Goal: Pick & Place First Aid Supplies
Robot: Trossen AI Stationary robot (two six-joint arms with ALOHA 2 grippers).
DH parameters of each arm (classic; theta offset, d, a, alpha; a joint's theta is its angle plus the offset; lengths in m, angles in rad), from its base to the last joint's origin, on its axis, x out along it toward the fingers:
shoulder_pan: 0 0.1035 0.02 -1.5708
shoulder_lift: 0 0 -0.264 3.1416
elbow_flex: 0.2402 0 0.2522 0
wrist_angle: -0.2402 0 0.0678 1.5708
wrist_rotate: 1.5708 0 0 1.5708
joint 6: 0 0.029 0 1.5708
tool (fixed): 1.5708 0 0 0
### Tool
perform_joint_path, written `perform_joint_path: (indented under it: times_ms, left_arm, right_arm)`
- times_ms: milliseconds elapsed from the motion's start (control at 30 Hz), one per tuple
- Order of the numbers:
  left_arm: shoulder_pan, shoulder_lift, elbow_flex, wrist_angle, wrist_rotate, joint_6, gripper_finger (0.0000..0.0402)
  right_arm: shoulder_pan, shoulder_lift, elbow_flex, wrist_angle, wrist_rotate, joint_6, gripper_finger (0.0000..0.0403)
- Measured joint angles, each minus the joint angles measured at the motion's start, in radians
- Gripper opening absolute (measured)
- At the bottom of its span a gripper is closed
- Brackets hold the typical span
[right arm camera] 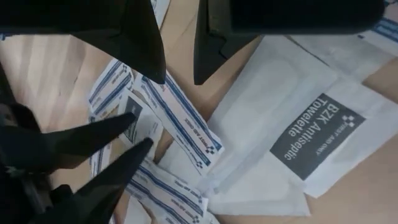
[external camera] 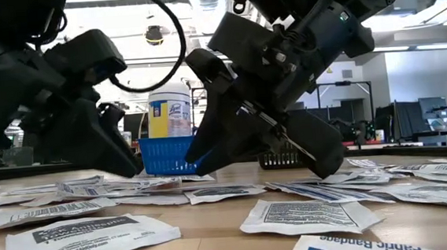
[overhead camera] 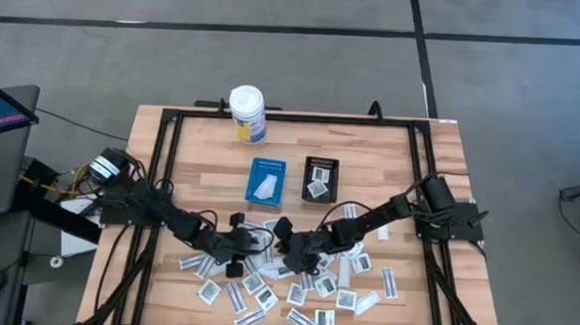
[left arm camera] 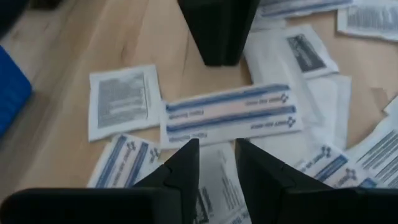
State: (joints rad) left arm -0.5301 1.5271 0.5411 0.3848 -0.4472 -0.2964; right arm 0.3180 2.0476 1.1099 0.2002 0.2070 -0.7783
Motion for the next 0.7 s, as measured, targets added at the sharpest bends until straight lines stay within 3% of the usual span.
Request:
perform_joint_path:
  times_ms: [400,700]
  left_arm:
    - [0.090,0.001,0.000,0.088,0.084,0.002,0.0169]
    - [0.131,0.101,0.003,0.150,0.142,-0.002,0.0191]
  right_arm:
    - [0.001,0.001,-0.001,0.035,-0.026,0.001,0.0077]
    - [0.008,0.001,-0.001,0.026,-0.026,-0.004,0.0077]
